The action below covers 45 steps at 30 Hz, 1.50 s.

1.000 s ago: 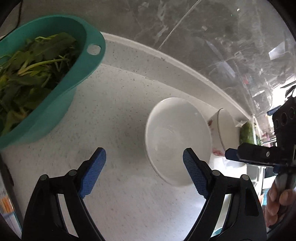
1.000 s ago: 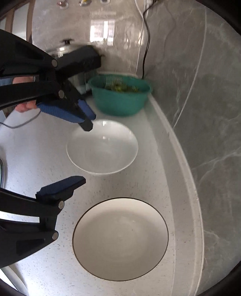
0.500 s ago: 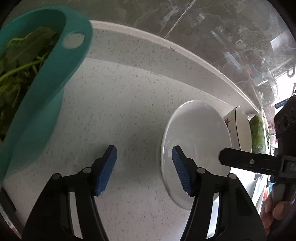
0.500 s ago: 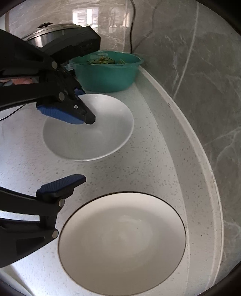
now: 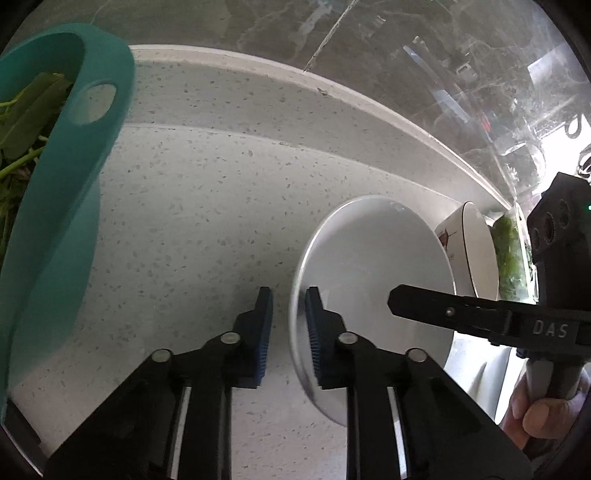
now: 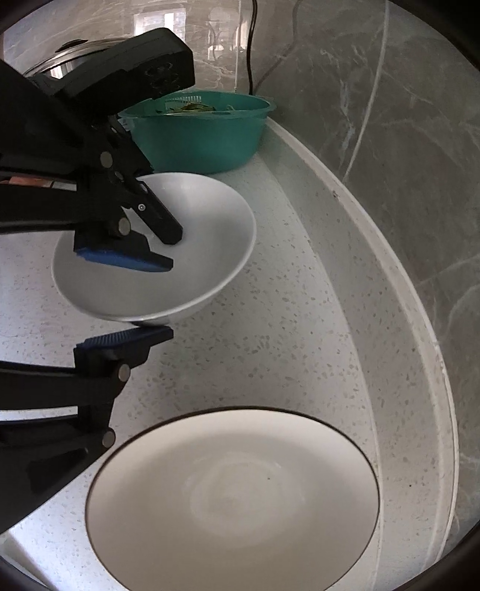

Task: Organize plates and bowls
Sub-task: 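Close the left gripper on the small white bowl rim while the right gripper grips it too, then carry the small white bowl with both grippers and lower it into the large white bowl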

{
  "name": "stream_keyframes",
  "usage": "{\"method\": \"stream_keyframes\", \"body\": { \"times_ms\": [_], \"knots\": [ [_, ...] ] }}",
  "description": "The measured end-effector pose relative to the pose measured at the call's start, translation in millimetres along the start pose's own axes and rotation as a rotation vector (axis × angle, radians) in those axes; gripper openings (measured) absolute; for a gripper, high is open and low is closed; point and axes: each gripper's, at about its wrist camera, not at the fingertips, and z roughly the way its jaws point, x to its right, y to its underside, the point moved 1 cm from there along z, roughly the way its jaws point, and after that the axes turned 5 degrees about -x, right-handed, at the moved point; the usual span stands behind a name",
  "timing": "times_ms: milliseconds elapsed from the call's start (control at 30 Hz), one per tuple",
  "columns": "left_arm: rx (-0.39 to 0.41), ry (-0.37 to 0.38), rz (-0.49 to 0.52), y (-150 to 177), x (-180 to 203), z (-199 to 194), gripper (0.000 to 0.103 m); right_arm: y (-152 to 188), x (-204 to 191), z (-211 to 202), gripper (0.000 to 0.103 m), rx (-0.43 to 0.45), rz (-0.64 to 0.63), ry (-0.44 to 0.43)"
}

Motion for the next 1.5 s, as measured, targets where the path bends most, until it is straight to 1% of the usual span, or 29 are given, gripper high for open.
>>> {"method": "stream_keyframes", "body": {
  "times_ms": [33,133,200,500,700,900,1100,1233,1400,1500],
  "knots": [
    [0.001,0.003,-0.003,-1,2,2,0.009,-1,-3,3,0.024,0.001,-0.001,0.002],
    [-0.002,0.004,-0.001,-3,0,-1,0.009,-2,-3,7,0.015,0.0,-0.005,0.012],
    [-0.006,0.009,-0.002,-4,2,-1,0.009,-3,0,7,0.012,0.005,0.0,0.004],
    [-0.012,0.002,0.001,4,2,-11,0.009,0,-4,5,0.012,0.012,-0.029,-0.001],
    [0.004,0.009,0.012,13,16,-23,0.008,9,-6,-10,0.013,0.021,-0.047,-0.011],
    [0.021,0.014,0.036,29,36,-40,0.008,28,-5,-30,0.013,0.035,-0.06,-0.04],
    [0.048,0.011,0.071,53,78,-59,0.008,53,5,-59,0.013,0.055,-0.074,-0.071],
    [0.047,0.031,0.068,75,108,-65,0.009,72,16,-84,0.015,0.069,-0.097,-0.087],
    [0.065,0.047,0.063,109,156,-76,0.008,100,35,-122,0.016,0.097,-0.151,-0.097],
    [0.068,0.054,0.063,133,198,-73,0.009,115,60,-143,0.017,0.104,-0.175,-0.102]
  ]
}}
